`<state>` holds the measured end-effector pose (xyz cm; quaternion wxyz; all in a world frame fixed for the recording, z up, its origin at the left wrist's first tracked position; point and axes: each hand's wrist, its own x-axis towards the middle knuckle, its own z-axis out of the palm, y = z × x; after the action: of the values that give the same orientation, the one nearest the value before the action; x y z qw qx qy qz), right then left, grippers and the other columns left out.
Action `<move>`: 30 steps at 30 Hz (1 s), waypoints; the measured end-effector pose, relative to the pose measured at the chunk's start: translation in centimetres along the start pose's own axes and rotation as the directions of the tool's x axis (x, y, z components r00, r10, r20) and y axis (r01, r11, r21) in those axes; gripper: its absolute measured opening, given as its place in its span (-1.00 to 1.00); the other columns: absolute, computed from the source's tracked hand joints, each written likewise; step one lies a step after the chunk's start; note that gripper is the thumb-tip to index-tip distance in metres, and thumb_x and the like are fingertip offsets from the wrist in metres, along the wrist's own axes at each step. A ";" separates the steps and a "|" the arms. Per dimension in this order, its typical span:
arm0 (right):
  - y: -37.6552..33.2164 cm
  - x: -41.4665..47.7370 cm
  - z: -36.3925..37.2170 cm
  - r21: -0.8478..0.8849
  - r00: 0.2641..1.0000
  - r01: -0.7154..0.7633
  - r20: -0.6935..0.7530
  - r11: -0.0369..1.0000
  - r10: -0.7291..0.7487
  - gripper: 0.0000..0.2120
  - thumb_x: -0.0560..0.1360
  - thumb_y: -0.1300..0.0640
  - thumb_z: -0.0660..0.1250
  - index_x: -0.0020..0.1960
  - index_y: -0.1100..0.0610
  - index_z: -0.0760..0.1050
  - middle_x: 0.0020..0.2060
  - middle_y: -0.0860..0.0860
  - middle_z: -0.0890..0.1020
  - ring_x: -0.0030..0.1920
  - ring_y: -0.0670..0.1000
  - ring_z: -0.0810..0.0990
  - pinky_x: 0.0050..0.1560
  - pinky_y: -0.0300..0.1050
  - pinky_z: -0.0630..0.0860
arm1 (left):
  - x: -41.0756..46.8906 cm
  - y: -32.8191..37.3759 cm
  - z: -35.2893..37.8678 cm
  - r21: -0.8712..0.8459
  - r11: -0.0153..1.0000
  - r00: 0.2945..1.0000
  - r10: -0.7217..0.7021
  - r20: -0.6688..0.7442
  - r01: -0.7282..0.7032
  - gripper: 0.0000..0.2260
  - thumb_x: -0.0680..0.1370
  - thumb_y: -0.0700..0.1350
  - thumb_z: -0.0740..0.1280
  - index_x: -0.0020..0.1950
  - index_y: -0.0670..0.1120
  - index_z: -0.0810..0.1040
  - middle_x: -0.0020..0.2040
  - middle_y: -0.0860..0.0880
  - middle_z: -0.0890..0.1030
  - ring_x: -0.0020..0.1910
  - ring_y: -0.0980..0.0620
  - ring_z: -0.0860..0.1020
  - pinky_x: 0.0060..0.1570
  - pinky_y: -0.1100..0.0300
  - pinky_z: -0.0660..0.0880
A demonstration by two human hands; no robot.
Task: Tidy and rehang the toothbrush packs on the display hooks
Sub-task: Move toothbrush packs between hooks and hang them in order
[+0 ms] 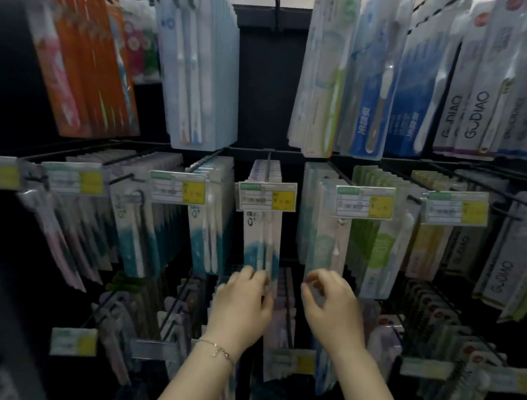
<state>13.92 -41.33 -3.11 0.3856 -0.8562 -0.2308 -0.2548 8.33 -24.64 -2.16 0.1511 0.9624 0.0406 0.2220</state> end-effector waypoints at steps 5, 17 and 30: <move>-1.6 0.1 1.2 0.001 0.999 -0.021 0.031 1.000 0.021 -0.93 0.55 0.04 0.31 0.02 -0.01 0.53 -0.11 -0.10 0.52 -0.01 -0.05 0.51 -0.04 -0.03 0.54 | -0.4 -1.7 -0.9 0.015 1.000 1.000 -0.009 -0.019 0.009 -0.79 0.64 0.08 0.17 0.22 0.05 0.46 0.12 0.07 0.46 0.12 0.03 0.50 0.11 0.02 0.51; -5.5 -0.7 3.8 0.013 0.999 -0.020 0.034 1.000 0.019 -0.90 0.55 0.03 0.30 0.03 0.00 0.53 -0.15 -0.12 0.48 -0.07 -0.08 0.49 -0.10 -0.12 0.47 | -1.8 -5.8 -3.1 0.020 1.000 1.000 -0.010 -0.030 0.010 -0.80 0.64 0.09 0.18 0.20 0.06 0.46 0.06 0.09 0.44 0.08 0.04 0.49 0.08 0.06 0.51; -7.8 -1.2 6.5 0.059 0.990 -0.142 -0.012 0.988 0.143 -0.78 0.57 0.04 0.29 0.20 0.01 0.46 0.05 -0.09 0.47 0.06 -0.06 0.50 -0.08 -0.18 0.45 | -2.4 -9.0 -4.3 0.035 0.999 1.000 -0.018 -0.010 0.018 -0.79 0.64 0.09 0.18 0.23 0.06 0.40 0.05 0.08 0.44 0.06 0.04 0.48 0.01 0.06 0.52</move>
<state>10.07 -31.84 -3.39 0.4296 -0.8568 -0.1731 -0.2267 4.17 -15.24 -2.29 0.1361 0.9634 0.0538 0.2247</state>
